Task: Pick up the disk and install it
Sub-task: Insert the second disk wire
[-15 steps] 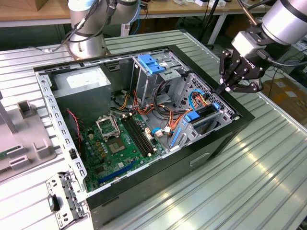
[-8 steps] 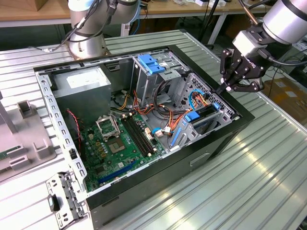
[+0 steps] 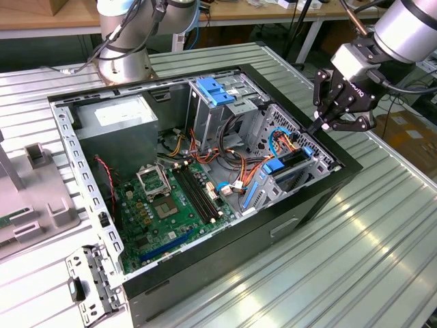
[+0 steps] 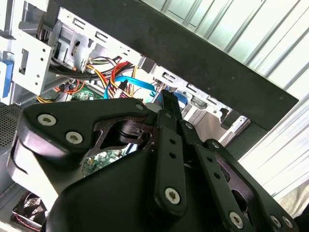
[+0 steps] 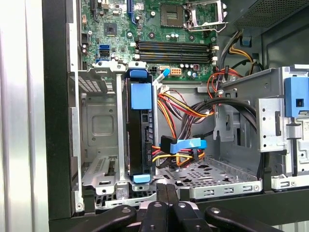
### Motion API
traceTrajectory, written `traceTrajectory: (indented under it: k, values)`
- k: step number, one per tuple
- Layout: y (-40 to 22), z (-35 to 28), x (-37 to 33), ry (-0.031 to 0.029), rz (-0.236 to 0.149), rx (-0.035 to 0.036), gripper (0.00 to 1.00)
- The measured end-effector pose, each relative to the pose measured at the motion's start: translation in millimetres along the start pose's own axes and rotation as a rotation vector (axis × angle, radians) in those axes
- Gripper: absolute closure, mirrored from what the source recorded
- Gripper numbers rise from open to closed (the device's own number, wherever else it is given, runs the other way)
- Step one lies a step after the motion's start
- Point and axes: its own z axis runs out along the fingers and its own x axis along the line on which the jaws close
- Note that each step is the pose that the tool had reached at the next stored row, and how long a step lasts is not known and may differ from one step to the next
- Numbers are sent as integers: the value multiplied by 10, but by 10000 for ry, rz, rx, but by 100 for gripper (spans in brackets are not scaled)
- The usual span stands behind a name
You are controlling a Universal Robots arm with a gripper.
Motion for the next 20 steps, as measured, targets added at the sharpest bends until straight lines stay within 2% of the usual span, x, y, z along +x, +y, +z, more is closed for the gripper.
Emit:
traceTrajectory:
  k: [2, 5, 7, 8, 11, 15, 17, 20]
  values:
    - [-1, 0, 0, 0, -1, 0, 89]
    - [-1, 0, 0, 0, 0, 0, 71]
    - [-1, 0, 0, 0, 0, 0, 71]
    - [-2, 0, 0, 0, 0, 0, 64]
    - [5, 1, 0, -2, -1, 0, 64]
    - [128, 5, 3, 0, 0, 0, 64]
    - [222, 10, 6, 0, -1, 0, 64]
    - [319, 19, 11, -1, 0, 0, 64]
